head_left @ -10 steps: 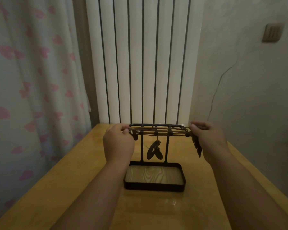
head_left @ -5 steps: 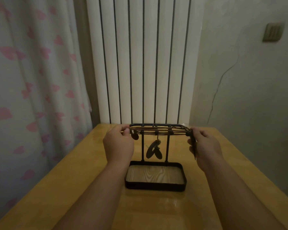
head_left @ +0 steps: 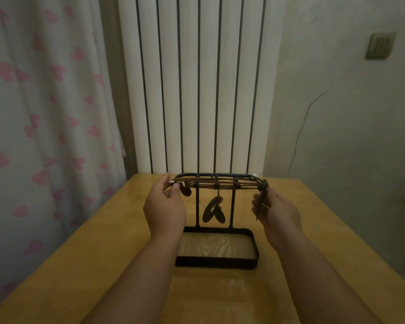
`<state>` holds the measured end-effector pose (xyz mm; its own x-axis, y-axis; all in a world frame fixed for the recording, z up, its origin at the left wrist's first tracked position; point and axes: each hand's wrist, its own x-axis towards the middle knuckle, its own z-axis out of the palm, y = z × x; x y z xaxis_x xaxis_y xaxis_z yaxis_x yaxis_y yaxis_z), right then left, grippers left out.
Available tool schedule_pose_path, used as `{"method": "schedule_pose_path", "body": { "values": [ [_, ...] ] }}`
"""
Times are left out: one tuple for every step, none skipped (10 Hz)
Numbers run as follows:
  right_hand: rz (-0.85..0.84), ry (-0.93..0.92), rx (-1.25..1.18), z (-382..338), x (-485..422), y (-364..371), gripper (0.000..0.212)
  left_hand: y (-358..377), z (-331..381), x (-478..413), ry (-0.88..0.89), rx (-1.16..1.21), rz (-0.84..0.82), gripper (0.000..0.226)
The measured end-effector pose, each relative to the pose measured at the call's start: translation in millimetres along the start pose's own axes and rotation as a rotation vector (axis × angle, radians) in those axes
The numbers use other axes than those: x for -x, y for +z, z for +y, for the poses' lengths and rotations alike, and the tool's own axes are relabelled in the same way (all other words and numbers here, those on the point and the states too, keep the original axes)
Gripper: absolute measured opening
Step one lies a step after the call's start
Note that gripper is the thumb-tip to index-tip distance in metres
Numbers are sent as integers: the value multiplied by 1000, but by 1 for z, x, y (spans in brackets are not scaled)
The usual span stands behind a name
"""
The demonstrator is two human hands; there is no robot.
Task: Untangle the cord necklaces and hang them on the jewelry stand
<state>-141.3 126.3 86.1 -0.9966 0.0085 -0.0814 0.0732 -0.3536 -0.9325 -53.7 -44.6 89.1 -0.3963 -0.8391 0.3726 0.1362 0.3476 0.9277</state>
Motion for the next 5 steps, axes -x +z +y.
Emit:
{"method": "schedule_pose_path", "body": {
  "values": [
    [2, 51, -24, 5, -2, -1, 27, 2, -6, -2, -20, 33, -9, 36],
    [-7, 80, -47, 10, 1, -1, 34, 4, -11, -2, -47, 58, -30, 34],
    [-7, 97, -74, 18, 3, -3, 48, 4, -13, -1, -50, 72, -53, 32],
    [-34, 142, -110, 22, 6, -6, 63, 2, -14, 4, -55, 53, -77, 32],
    [-43, 198, -136, 31, 9, -8, 70, 1, -20, 5, -81, 28, -76, 34]
  ]
}}
